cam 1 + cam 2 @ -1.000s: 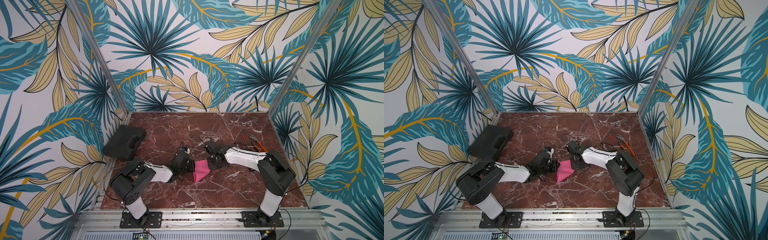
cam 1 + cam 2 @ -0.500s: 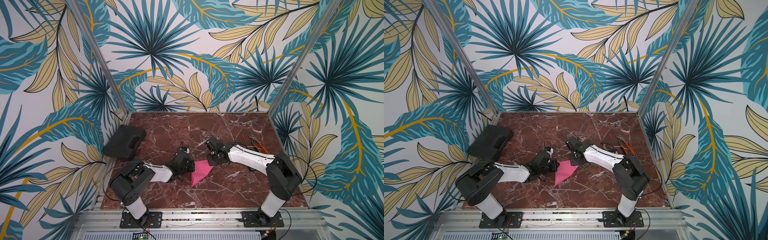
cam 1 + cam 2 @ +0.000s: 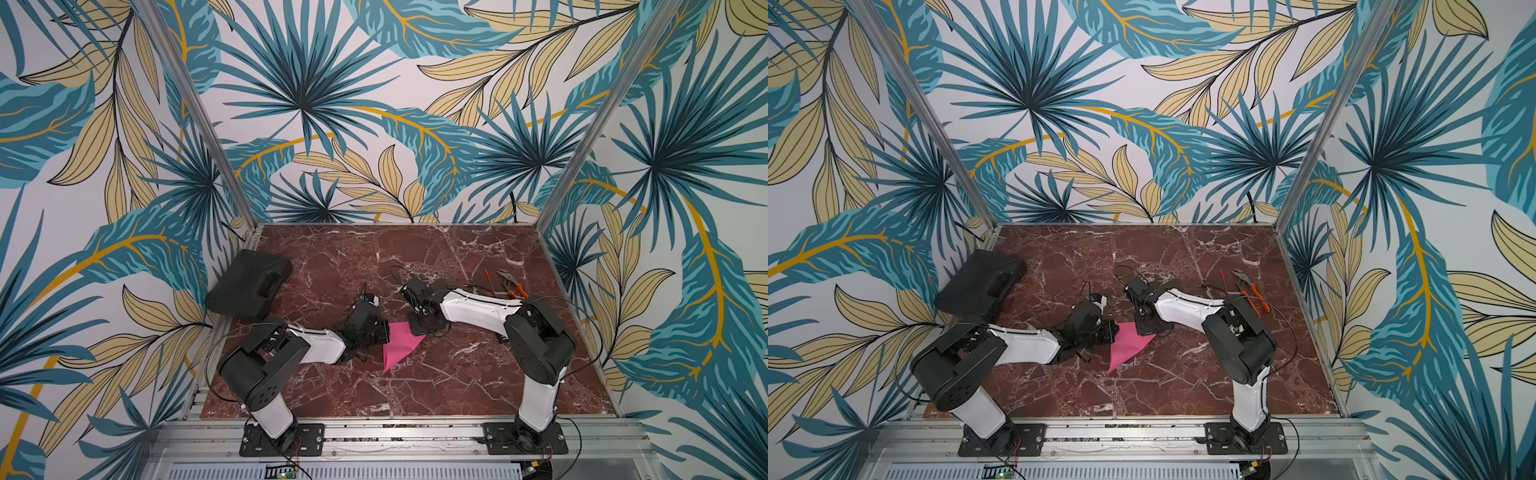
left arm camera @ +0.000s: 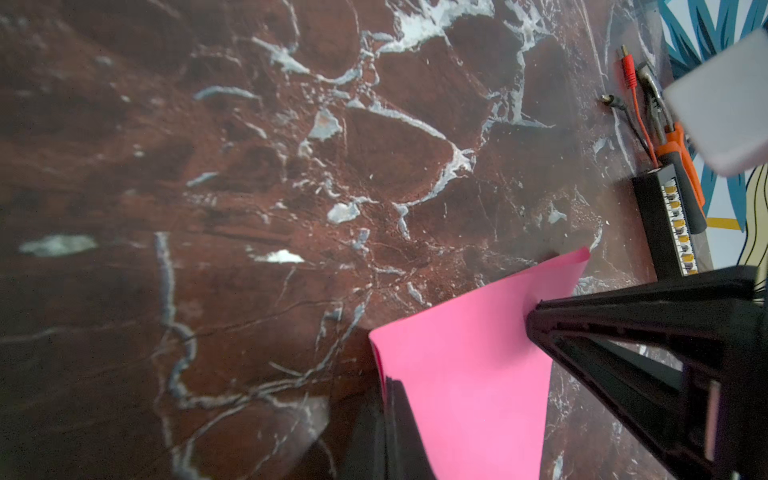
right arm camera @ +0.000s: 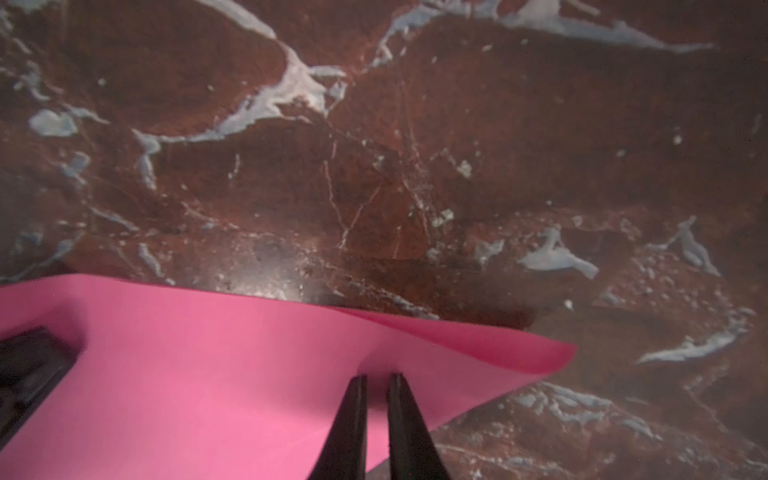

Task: Fold the square paper diagonally
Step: Fold the paper at the center of the board.

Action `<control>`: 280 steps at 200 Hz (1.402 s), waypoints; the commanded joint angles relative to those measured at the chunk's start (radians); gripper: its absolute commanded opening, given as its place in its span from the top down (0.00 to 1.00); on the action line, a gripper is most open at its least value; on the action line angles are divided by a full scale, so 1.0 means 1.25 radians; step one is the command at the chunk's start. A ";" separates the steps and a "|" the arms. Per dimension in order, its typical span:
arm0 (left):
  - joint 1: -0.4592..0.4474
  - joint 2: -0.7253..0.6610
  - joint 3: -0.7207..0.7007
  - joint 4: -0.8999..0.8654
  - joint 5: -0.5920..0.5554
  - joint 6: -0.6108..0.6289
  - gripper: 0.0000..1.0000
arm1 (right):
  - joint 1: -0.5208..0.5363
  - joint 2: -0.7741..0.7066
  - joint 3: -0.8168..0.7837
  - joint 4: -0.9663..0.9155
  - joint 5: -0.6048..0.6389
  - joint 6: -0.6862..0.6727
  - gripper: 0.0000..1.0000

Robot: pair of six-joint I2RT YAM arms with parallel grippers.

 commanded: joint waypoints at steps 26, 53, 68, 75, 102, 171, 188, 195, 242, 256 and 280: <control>0.005 0.003 0.000 -0.060 -0.021 0.005 1.00 | -0.058 0.016 -0.045 -0.022 0.044 -0.031 0.85; 0.006 0.003 0.000 -0.060 -0.022 0.004 1.00 | -0.085 0.020 -0.044 -0.012 0.046 -0.046 0.84; 0.007 0.004 -0.001 -0.059 -0.022 0.004 1.00 | -0.099 0.023 -0.043 -0.006 0.045 -0.052 0.84; 0.007 0.003 -0.001 -0.060 -0.022 0.004 1.00 | -0.105 0.024 -0.043 -0.004 0.047 -0.054 0.84; 0.008 0.004 -0.002 -0.060 -0.022 0.004 1.00 | -0.126 0.031 -0.041 0.001 0.045 -0.065 0.84; 0.011 0.000 -0.005 -0.062 -0.021 0.001 1.00 | -0.158 0.036 -0.034 0.009 0.037 -0.063 0.84; 0.011 0.000 -0.005 -0.063 -0.022 0.000 1.00 | -0.160 0.038 -0.027 0.010 0.039 -0.061 0.84; 0.012 -0.001 -0.004 -0.063 -0.022 -0.001 1.00 | -0.162 0.038 -0.023 0.008 0.044 -0.060 0.84; 0.013 -0.020 -0.001 -0.079 -0.021 -0.063 1.00 | -0.169 -0.070 0.013 -0.029 0.075 -0.063 0.68; 0.011 -0.027 -0.003 -0.075 -0.017 -0.114 1.00 | -0.168 -0.124 0.003 -0.033 0.058 -0.040 0.63; -0.002 -0.034 0.002 -0.082 -0.032 -0.207 1.00 | -0.140 -0.201 -0.064 -0.005 -0.002 0.037 0.61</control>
